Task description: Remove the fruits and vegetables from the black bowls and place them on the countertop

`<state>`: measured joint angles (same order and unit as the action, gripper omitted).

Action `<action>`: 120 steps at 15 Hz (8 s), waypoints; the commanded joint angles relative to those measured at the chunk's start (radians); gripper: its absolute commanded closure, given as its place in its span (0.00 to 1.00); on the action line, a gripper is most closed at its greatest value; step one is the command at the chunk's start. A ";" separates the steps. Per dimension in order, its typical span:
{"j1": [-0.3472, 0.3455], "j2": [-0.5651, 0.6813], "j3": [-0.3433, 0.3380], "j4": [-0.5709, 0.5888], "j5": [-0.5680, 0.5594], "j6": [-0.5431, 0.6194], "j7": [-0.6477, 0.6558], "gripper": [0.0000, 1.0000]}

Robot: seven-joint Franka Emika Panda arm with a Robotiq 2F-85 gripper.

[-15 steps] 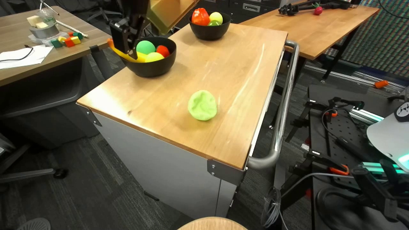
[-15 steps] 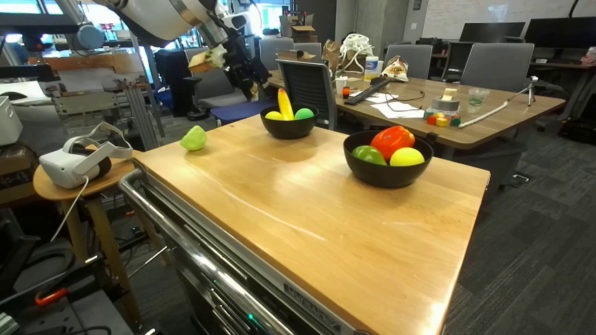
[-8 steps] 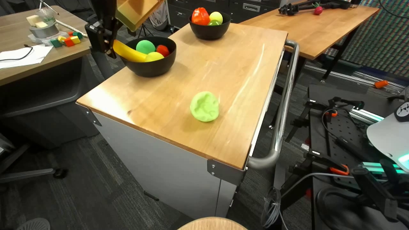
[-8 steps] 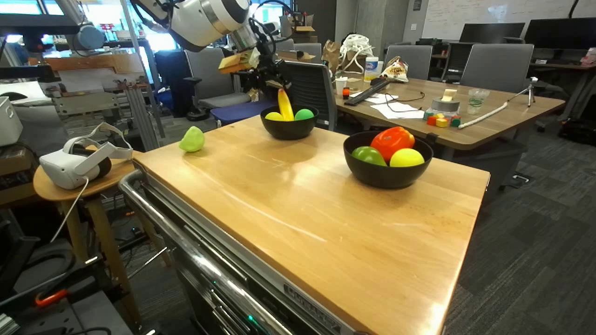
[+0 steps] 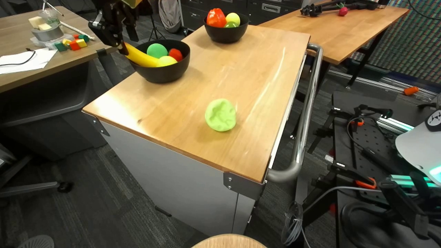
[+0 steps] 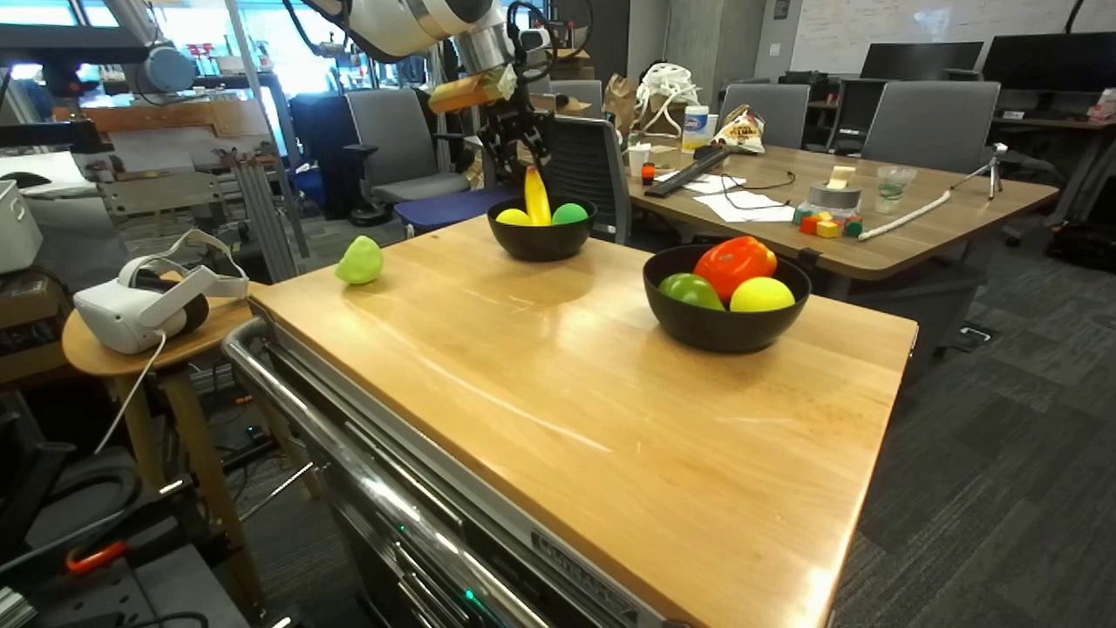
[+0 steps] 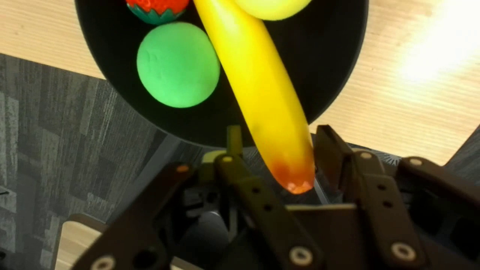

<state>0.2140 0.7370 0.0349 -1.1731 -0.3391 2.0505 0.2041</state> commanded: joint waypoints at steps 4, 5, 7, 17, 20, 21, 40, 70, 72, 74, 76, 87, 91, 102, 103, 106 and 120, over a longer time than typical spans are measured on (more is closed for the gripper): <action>0.010 0.123 -0.030 0.227 0.037 -0.187 -0.084 0.93; 0.009 0.131 -0.032 0.246 0.039 -0.201 -0.083 0.95; 0.006 0.146 -0.036 0.282 0.045 -0.222 -0.081 0.95; -0.018 0.192 -0.017 0.400 0.084 -0.294 -0.069 0.22; -0.023 0.233 -0.016 0.439 0.083 -0.297 -0.077 0.01; -0.027 0.246 -0.014 0.451 0.086 -0.302 -0.081 0.00; -0.035 0.283 -0.015 0.567 0.094 -0.404 -0.090 0.83; 0.001 0.113 0.017 0.587 0.117 -0.617 -0.153 0.00; 0.007 0.115 0.017 0.587 0.116 -0.617 -0.153 0.00; 0.000 0.109 0.030 0.579 0.127 -0.569 -0.177 0.00; -0.045 0.074 0.085 0.566 0.223 -0.584 -0.177 0.00; -0.257 -0.188 0.199 0.384 0.530 -1.090 -0.270 0.00; -0.221 -0.120 0.175 0.480 0.487 -1.045 -0.239 0.00; -0.210 -0.288 0.180 0.182 0.340 -0.621 -0.273 0.00; -0.234 -0.301 0.178 0.136 0.384 -0.589 -0.239 0.00; -0.305 -0.328 0.166 -0.014 0.495 -0.570 -0.203 0.00; -0.257 -0.295 0.027 -0.207 0.406 -0.498 -0.295 0.00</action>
<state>-0.1102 0.4397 0.0975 -1.4037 0.1662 1.5168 -0.0576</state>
